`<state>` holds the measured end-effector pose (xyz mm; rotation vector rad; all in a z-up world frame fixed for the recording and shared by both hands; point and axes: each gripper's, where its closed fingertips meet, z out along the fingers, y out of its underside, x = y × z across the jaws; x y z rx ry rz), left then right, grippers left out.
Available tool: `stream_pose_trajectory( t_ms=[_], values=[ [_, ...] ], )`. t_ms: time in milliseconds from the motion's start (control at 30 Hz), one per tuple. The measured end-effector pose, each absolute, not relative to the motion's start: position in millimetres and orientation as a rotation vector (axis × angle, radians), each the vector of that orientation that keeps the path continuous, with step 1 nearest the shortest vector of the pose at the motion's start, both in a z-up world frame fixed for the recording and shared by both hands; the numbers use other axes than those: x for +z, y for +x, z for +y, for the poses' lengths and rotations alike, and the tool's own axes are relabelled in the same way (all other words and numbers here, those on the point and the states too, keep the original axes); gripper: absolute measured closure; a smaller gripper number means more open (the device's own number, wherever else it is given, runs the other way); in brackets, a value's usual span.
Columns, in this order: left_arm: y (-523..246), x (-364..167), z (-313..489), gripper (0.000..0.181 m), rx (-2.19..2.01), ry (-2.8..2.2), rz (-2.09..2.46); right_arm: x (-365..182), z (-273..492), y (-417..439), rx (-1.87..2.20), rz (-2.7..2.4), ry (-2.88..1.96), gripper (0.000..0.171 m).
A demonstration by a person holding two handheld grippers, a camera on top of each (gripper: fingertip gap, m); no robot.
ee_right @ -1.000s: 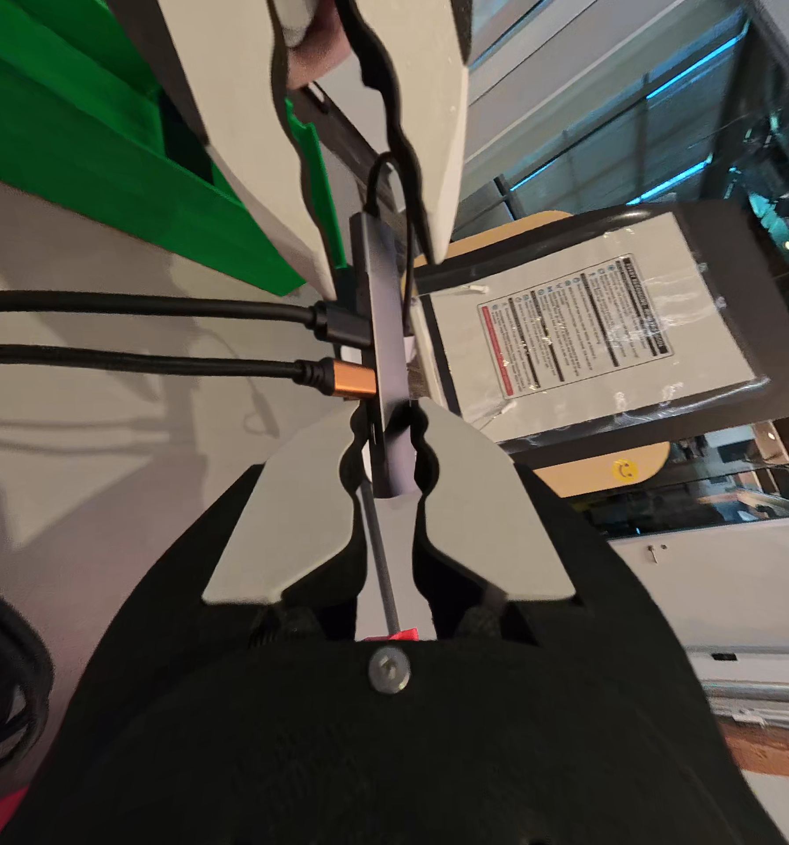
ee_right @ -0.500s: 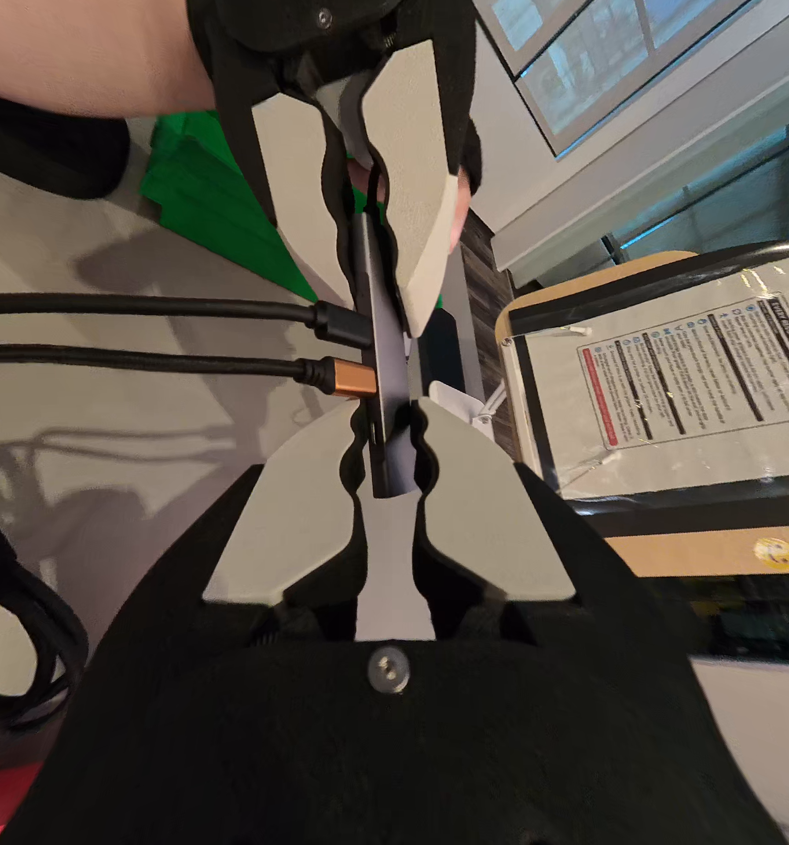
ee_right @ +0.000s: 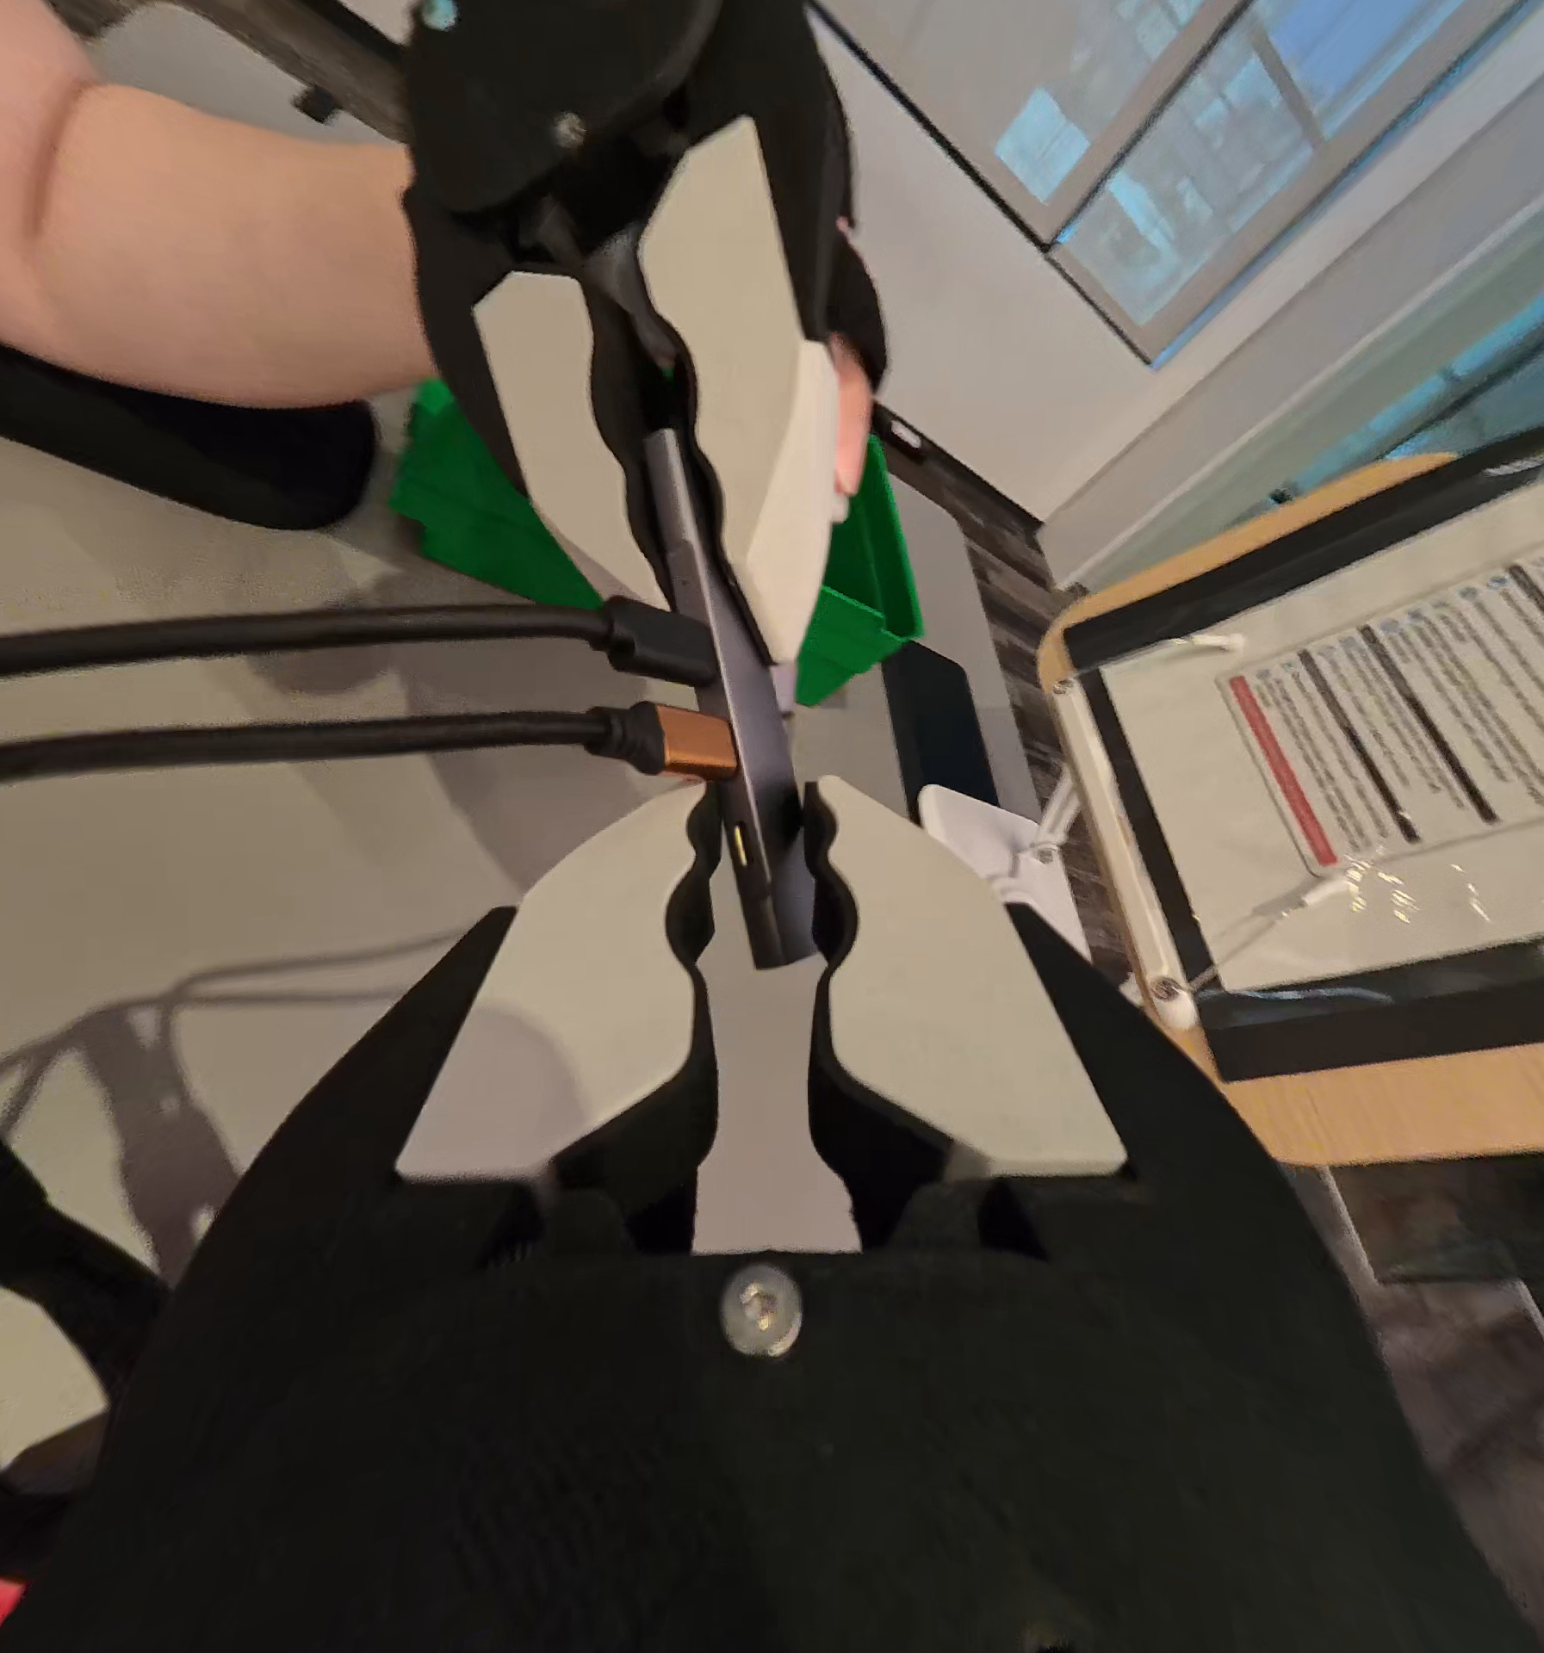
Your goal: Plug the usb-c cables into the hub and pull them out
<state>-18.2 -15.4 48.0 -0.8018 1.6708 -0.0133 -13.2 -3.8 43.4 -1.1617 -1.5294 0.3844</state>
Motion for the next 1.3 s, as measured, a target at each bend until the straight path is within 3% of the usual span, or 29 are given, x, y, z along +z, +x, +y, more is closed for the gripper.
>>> stream_pose_trajectory(
  t_ms=[33,167,267,400,500,600,767,1133,1300],
  values=[
    [-20,49,-9,0.172,0.034,-0.826,1.659,46,4,-11,0.346,-1.491,-1.173,0.153],
    [-48,61,25,0.172,0.186,-0.925,1.552,71,37,32,0.097,-1.253,-1.252,0.149],
    [-79,82,51,0.171,0.285,-0.999,1.396,119,38,72,0.084,-0.969,-1.253,0.15],
    [-115,99,78,0.172,0.355,-1.137,1.226,201,-18,57,0.392,-0.722,-1.032,0.157],
    [-126,110,83,0.172,0.39,-1.142,1.134,230,-61,12,0.677,-0.662,-0.836,0.163],
    [-128,121,82,0.171,0.388,-1.135,1.063,208,-52,-42,0.758,-0.631,-0.886,0.163],
    [-114,131,70,0.171,0.386,-1.054,1.029,130,4,-96,0.502,-0.7,-1.161,0.157],
    [-90,123,61,0.172,0.471,-0.937,1.093,155,-6,-68,0.113,-0.773,-1.143,0.161],
    [-80,118,57,0.171,0.552,-0.856,1.123,127,17,-56,0.197,-0.817,-1.372,0.152]
  ],
)
